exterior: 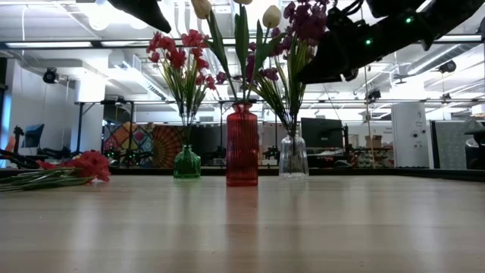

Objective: Sort flowers into vase by color
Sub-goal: Put the purple flowers into the transparent vase

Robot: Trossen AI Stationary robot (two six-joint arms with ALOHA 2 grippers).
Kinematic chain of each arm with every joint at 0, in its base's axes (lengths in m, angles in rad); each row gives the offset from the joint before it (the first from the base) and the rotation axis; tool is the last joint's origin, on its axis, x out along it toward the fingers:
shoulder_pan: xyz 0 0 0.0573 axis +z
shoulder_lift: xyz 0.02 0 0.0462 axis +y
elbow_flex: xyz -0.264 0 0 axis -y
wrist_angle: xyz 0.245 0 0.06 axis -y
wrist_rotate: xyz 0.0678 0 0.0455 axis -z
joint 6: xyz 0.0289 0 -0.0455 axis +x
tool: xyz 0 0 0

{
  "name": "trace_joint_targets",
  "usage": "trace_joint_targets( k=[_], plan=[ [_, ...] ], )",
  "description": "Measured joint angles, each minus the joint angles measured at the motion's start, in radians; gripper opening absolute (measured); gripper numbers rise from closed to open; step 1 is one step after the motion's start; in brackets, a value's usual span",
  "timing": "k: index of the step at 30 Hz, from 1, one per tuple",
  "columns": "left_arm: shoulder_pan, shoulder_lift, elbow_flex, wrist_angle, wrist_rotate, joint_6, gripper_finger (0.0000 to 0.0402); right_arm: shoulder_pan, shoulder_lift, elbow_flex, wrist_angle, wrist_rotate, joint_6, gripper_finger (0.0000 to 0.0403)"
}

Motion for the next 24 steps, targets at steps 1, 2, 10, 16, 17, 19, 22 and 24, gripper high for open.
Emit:
trace_joint_targets(
  k=[1, 2, 10, 16, 17, 19, 22, 24],
  plan=[
    [0.000, 0.000, 0.000, 0.000, 0.000, 0.000, 0.0210, 0.000, 0.008, 0.000, 0.014, 0.015, -0.003, 0.0229],
    [0.000, 0.000, 0.000, 0.000, 0.000, 0.000, 0.0210, 0.000, 0.015, 0.000, 0.024, 0.030, -0.008, 0.0229],
    [0.000, 0.000, 0.000, 0.000, 0.000, 0.000, 0.0210, -0.002, 0.039, 0.006, 0.062, 0.111, -0.034, 0.0228],
    [0.000, 0.000, 0.000, 0.000, 0.000, 0.000, 0.0210, -0.002, 0.040, 0.006, 0.077, 0.113, -0.067, 0.0227],
    [0.000, 0.000, 0.000, 0.000, 0.000, 0.000, 0.0210, -0.002, 0.040, 0.006, 0.079, 0.111, -0.071, 0.0226],
    [0.000, 0.000, 0.000, 0.000, 0.000, 0.000, 0.0210, -0.002, 0.040, 0.007, 0.083, 0.093, -0.087, 0.0222],
    [0.000, 0.000, 0.000, 0.000, 0.000, 0.000, 0.0210, -0.002, 0.040, 0.007, 0.084, 0.049, -0.106, 0.0219],
    [0.000, 0.000, 0.000, 0.000, 0.000, 0.000, 0.0210, -0.002, 0.040, 0.007, 0.084, 0.040, -0.122, 0.0220]
  ],
)
